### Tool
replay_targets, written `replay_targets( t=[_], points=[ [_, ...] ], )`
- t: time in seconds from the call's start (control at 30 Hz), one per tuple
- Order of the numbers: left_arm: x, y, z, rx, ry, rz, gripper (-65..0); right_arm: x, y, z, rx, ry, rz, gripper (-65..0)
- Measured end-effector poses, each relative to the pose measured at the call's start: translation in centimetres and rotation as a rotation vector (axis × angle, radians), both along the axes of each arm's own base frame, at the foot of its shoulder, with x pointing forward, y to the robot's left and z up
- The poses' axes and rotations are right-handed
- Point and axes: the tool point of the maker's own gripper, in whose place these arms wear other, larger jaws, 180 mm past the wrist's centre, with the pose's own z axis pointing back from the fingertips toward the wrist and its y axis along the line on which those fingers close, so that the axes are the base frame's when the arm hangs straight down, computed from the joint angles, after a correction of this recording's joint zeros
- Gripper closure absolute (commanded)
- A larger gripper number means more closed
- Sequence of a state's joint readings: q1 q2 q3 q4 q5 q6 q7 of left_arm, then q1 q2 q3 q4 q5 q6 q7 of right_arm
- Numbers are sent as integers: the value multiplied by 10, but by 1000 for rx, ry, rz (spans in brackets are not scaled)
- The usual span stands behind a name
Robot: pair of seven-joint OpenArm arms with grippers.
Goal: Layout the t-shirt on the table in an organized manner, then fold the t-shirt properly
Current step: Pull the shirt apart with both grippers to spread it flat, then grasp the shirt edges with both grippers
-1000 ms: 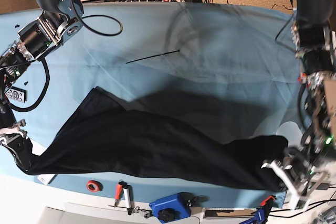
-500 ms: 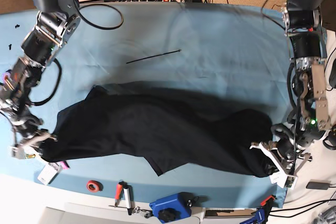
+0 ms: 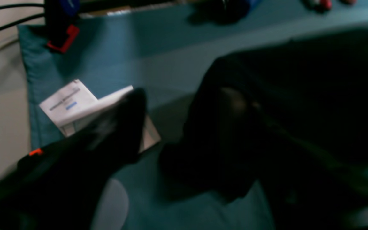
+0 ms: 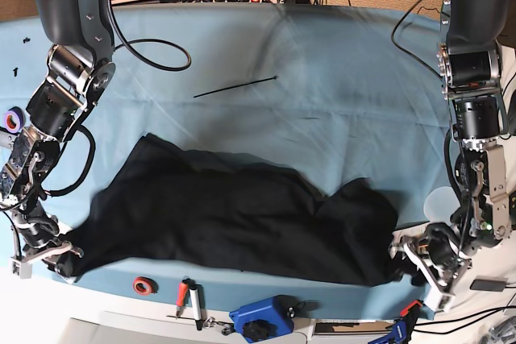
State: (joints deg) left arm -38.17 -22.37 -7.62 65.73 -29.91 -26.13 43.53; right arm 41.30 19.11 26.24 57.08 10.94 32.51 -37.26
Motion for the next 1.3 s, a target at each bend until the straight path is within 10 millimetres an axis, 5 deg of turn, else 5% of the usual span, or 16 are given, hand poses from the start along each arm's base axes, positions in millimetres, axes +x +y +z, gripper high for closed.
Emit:
replay_targets(
  t=[0.2,0.33,0.5,0.63,0.77,0.93,1.1,1.3],
  points=[
    [-4,-16,16,-53,67,-76,-397,-3,-1,12,103,-32,21,-202],
    [-18,-38,31,-60,63,-214,-296,-8,1,15,95,5,38,-202],
    [-52,-52,-15,17,217,-325,-285,-15,7,25,40,19,80,-202],
    [-78,-68,-70,96,292,-386,-285,-22,7,8,38,66,80,-202],
    [-79,-67,-106,269,218,-361,-285,-30,6,-11,37,106,76,-202],
    [-76,-86,-129,614,70,-485,-285,-47,1,-41,27,173,69,-202],
    [-79,-102,-148,758,52,-477,-288,-72,-15,-72,4,254,46,-202],
    [-64,-85,-144,839,48,-289,-287,-111,-37,-102,105,290,-22,-202]
  ],
)
